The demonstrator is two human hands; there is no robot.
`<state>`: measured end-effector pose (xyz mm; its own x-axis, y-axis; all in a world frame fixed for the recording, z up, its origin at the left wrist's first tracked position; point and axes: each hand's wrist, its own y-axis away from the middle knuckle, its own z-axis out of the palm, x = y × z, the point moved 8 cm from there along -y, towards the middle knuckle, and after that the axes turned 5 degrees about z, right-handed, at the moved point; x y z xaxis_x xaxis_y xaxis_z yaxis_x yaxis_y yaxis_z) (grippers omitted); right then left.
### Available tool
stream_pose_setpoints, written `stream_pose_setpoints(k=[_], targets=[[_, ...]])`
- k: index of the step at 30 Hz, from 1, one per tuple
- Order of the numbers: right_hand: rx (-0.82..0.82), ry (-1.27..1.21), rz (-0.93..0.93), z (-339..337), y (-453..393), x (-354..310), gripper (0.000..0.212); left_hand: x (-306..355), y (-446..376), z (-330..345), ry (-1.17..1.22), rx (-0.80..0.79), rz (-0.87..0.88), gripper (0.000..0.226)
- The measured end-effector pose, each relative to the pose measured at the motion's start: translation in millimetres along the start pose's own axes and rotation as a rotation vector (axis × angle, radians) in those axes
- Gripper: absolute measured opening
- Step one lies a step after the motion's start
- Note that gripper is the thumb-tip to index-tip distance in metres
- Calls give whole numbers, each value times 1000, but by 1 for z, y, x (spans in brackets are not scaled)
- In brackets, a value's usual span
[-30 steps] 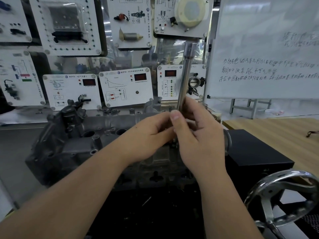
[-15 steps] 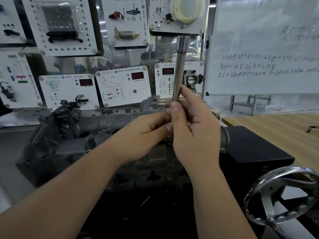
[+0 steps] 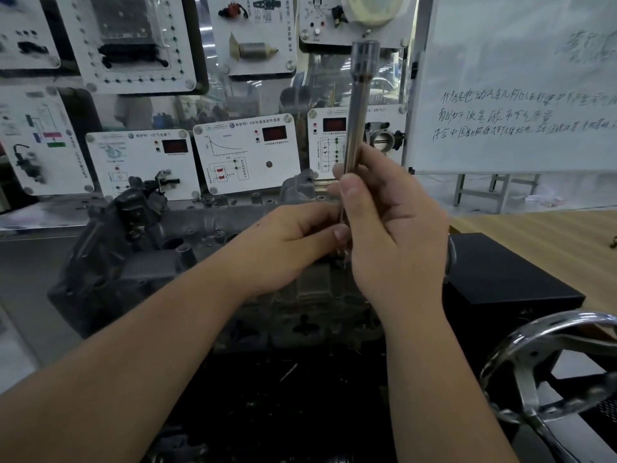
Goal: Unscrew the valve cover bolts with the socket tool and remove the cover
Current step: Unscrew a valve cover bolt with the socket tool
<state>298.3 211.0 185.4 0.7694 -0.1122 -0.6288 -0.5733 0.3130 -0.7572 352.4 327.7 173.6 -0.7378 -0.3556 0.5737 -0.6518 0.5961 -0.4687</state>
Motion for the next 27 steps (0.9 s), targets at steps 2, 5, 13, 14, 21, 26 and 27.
stream_pose_setpoints(k=[2, 5, 13, 14, 21, 26, 27], targets=[[-69, -9, -23, 5, -1, -6, 24, 0, 0, 1, -9, -3, 7, 22], [-34, 56, -64, 6, -7, -12, 19, 1, -2, 4, 8, -3, 24, 29], [8, -3, -25, 2, -14, 0, 27, -1, -3, 0, 8, 16, -4, 39], [1, -49, -4, 1, -14, 2, 26, -1, -3, -1, -4, 11, -1, 38], [-123, -98, 25, 4, -18, -5, 19, 1, -4, 2, -19, 5, 2, 35], [-60, -77, -13, 3, -19, -1, 23, 4, -7, 4, 10, 26, 34, 31], [-67, -67, -21, 4, -19, -1, 22, 3, -6, 4, 33, 47, 31, 27]])
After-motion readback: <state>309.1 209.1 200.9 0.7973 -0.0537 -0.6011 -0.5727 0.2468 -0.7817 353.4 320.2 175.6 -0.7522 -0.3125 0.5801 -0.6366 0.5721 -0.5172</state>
